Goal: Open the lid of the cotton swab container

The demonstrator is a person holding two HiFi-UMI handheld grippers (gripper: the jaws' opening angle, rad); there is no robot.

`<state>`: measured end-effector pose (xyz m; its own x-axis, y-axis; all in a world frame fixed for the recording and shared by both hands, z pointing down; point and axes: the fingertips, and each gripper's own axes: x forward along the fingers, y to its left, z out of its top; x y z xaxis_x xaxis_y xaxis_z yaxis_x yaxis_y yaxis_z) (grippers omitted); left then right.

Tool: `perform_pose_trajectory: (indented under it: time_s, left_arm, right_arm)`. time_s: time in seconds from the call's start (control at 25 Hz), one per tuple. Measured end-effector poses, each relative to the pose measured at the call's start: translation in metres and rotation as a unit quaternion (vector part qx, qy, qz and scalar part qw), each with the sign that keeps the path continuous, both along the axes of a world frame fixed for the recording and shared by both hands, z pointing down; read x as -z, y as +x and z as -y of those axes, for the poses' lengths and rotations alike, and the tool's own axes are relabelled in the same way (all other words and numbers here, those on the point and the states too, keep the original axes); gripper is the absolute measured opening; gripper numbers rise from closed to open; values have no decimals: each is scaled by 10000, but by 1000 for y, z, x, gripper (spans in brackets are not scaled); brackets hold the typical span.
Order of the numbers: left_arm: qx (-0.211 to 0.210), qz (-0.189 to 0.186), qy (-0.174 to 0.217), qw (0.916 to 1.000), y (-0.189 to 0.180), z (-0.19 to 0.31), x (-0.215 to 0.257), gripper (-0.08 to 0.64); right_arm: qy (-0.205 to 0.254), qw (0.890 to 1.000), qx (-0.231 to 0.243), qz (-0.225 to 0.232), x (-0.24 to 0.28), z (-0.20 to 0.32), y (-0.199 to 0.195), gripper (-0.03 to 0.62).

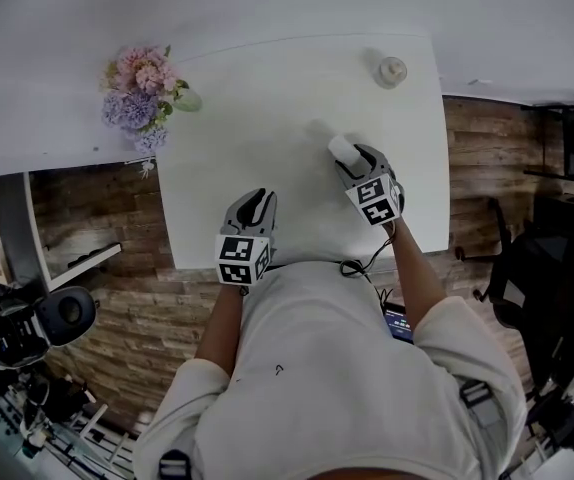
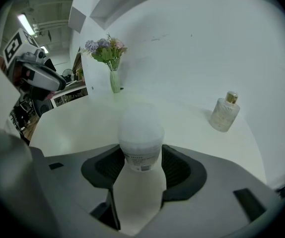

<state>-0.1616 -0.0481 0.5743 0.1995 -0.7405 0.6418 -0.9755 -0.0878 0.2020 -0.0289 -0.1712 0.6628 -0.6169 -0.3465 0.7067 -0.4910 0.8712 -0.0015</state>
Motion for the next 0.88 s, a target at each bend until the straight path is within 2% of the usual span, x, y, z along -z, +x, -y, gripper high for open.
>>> perform_pose_trajectory:
  time_s: [0.32, 0.6, 0.76, 0.88]
  left_arm:
    - [-45, 5, -45, 10000, 0, 4, -3, 86]
    - [-187, 21, -43, 9998, 8, 6, -4, 86]
    - [-350, 52, 91, 9993, 16, 12, 1, 86]
    - [-537, 92, 169, 9984, 23, 15, 6, 86]
  right_arm:
    - [137, 9994, 317, 19, -1, -3, -9, 204]
    - [164, 9987, 368, 323, 14, -7, -6, 198]
    - [-39, 9980, 284, 566, 33, -13, 0, 198]
    - [-196, 9953, 486, 819, 48, -25, 0, 198]
